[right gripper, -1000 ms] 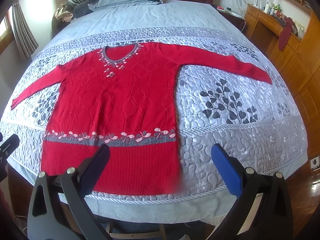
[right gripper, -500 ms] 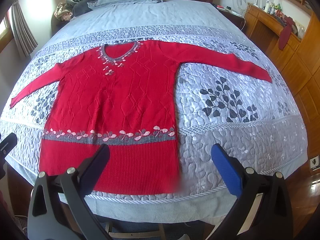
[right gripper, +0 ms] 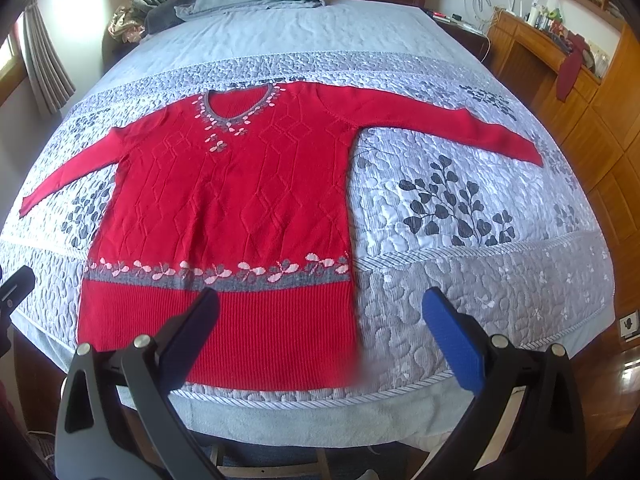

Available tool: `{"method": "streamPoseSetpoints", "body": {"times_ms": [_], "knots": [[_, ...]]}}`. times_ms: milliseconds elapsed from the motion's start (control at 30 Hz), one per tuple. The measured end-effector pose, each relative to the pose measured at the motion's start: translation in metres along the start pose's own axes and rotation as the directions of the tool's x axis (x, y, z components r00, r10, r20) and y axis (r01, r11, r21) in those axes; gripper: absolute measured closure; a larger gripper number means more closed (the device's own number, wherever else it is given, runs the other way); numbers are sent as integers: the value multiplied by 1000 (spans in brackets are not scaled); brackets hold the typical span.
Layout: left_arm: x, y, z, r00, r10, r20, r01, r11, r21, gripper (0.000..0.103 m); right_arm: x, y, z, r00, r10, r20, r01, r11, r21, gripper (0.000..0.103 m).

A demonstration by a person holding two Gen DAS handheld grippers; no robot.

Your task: Fold small clothes

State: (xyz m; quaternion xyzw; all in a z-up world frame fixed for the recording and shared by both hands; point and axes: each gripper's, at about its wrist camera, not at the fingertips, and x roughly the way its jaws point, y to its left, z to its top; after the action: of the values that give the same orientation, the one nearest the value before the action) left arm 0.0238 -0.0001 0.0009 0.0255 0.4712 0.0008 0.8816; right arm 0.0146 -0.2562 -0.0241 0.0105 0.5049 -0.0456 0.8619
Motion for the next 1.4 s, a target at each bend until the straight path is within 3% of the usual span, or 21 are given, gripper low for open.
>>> {"method": "streamPoseSetpoints", "body": {"times_ms": [1067, 1200, 1400], "knots": [[14, -4, 2, 1000, 4, -18, -4, 1000, 6, 4, 14, -5, 3, 1000, -14, -17, 14, 1000, -1, 2], [36, -20, 18, 999, 12, -49, -11, 1000, 19, 4, 31, -34, 18, 999, -38, -31, 38, 999, 27, 2], [84, -83, 74, 998, -7, -69, 11, 999, 52, 4, 72, -134, 70, 994, -87, -68, 94, 990, 110, 3]]}}
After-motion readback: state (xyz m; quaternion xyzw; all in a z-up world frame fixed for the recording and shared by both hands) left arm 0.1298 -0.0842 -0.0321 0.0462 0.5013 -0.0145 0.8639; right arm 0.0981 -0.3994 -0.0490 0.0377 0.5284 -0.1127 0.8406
